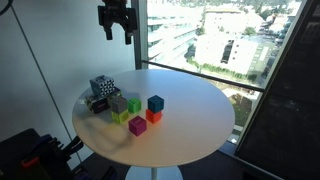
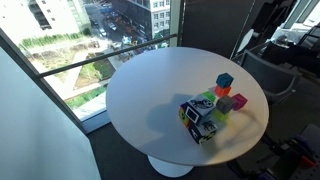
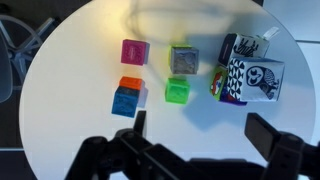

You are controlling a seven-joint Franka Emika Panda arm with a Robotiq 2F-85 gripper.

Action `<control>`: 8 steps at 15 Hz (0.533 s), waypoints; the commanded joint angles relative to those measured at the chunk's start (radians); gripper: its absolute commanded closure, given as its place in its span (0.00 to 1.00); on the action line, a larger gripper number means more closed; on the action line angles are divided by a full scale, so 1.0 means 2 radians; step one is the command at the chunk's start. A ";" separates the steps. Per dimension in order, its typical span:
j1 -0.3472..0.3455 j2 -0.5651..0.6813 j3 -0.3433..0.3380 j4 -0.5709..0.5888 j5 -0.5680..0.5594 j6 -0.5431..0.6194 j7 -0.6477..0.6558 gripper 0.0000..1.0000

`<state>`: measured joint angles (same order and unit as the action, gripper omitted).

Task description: Put the blue block on the orange block

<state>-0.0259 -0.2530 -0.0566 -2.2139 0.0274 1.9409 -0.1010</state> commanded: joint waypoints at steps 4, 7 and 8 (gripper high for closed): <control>-0.001 -0.042 0.000 -0.028 0.004 0.013 0.004 0.00; -0.002 -0.050 0.002 -0.032 0.002 0.010 0.014 0.00; -0.002 -0.052 0.002 -0.032 0.002 0.009 0.016 0.00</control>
<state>-0.0259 -0.3209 -0.0566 -2.2557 0.0277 1.9534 -0.0960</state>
